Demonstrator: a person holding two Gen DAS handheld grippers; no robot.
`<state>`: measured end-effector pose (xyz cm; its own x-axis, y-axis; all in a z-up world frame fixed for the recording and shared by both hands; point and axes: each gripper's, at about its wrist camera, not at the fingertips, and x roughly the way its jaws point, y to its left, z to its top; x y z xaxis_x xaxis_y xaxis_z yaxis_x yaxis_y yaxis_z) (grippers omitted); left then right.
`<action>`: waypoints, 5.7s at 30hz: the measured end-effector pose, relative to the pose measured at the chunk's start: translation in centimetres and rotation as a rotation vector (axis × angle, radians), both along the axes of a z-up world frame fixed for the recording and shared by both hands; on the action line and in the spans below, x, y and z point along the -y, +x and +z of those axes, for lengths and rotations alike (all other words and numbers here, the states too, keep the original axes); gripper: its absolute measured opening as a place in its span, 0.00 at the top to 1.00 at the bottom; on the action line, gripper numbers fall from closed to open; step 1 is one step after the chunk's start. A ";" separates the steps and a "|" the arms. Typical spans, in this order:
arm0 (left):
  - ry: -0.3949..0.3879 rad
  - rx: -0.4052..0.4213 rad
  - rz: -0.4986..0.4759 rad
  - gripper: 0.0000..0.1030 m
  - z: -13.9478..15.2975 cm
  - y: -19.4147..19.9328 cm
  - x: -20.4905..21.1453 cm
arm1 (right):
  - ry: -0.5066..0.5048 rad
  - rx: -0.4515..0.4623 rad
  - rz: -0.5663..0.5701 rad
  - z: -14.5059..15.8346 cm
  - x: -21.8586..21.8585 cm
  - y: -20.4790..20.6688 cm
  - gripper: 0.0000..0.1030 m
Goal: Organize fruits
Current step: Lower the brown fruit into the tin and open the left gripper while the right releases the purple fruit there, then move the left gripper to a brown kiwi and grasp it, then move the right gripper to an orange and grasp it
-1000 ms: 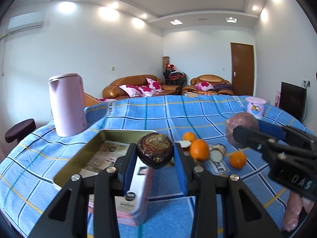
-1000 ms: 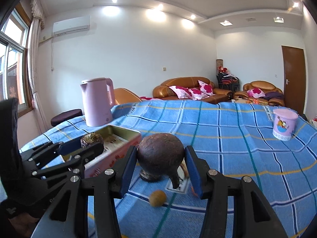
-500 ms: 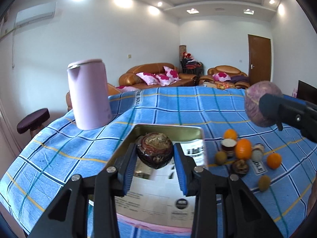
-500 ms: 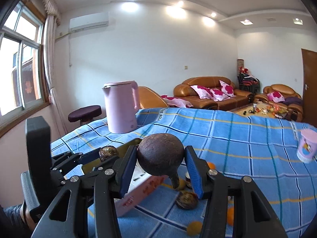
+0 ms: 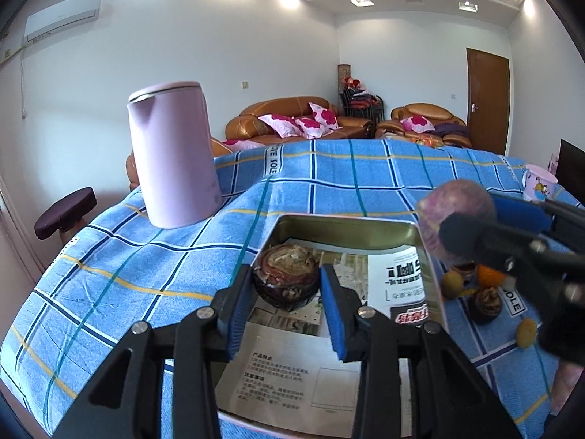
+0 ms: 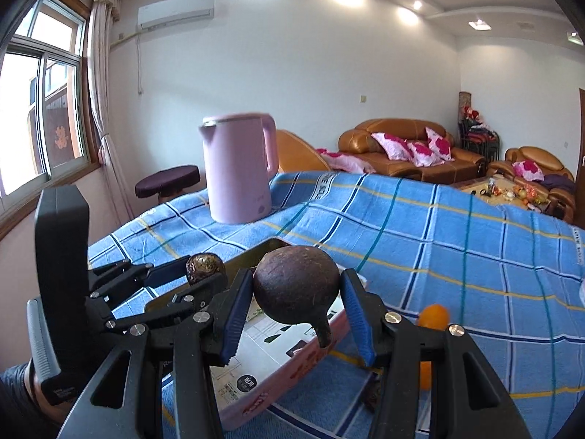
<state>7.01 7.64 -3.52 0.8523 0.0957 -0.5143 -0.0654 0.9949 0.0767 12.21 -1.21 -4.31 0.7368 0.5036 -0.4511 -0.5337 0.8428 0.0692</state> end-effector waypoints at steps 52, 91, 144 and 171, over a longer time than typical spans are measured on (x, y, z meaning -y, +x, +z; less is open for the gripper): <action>0.056 -0.058 -0.011 0.30 -0.8 1.1 0.8 | -0.023 -0.070 0.017 -1.5 0.0 0.6 0.33; -0.050 -0.277 -0.453 0.73 -4.0 -1.8 19.1 | 0.033 -0.107 -0.438 -5.3 19.4 -6.4 0.29; -0.129 -0.039 -0.354 0.74 -1.8 -1.7 14.2 | -0.086 -0.128 -0.267 -5.7 13.6 -2.0 0.66; -0.145 0.047 -0.334 0.74 -1.3 -2.9 13.4 | -0.060 0.023 -0.236 -4.8 13.6 -4.4 0.66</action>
